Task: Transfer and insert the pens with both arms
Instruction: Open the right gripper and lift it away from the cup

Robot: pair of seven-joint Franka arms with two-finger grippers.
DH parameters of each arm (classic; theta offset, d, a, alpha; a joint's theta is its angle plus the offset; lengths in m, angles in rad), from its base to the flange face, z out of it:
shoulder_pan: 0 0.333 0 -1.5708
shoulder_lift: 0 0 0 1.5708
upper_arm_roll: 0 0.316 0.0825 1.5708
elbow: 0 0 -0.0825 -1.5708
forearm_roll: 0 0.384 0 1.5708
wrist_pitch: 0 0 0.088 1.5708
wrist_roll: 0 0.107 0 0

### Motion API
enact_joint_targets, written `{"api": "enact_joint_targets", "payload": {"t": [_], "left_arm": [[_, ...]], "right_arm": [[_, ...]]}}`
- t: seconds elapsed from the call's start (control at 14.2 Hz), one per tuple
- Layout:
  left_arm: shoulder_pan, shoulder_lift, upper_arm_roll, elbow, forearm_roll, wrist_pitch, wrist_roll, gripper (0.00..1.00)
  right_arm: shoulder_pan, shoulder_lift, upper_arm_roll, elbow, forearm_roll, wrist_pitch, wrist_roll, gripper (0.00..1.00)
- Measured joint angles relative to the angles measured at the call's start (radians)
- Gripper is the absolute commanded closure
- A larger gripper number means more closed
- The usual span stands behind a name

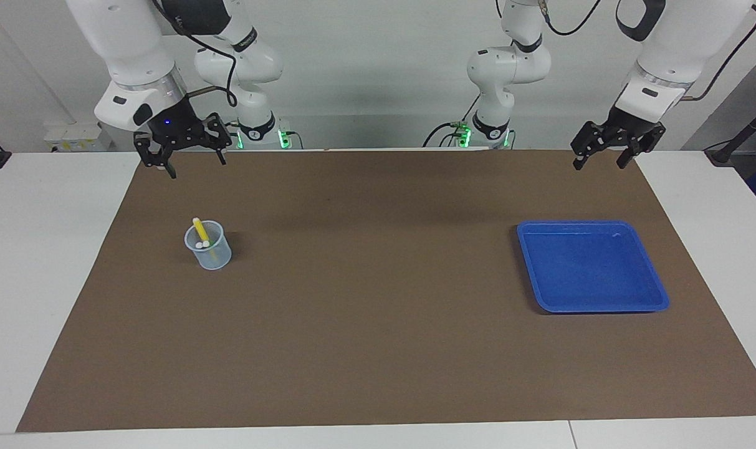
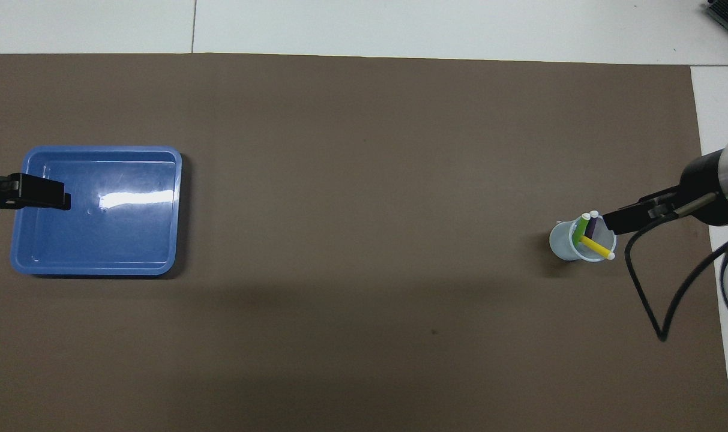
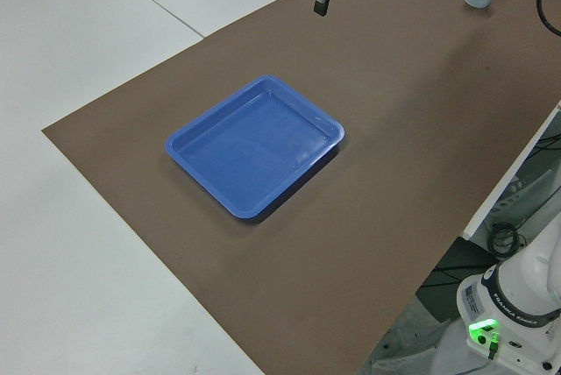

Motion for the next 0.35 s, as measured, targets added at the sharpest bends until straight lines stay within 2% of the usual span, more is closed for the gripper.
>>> {"api": "enact_joint_targets", "payload": {"t": [0.35], "left_arm": [[0.0, 0.0, 0.001, 0.0, 0.0, 0.001, 0.0, 0.0]], "right_arm": [[0.0, 0.0, -0.001, 0.017, 0.0, -0.007, 0.0, 0.0]]}}
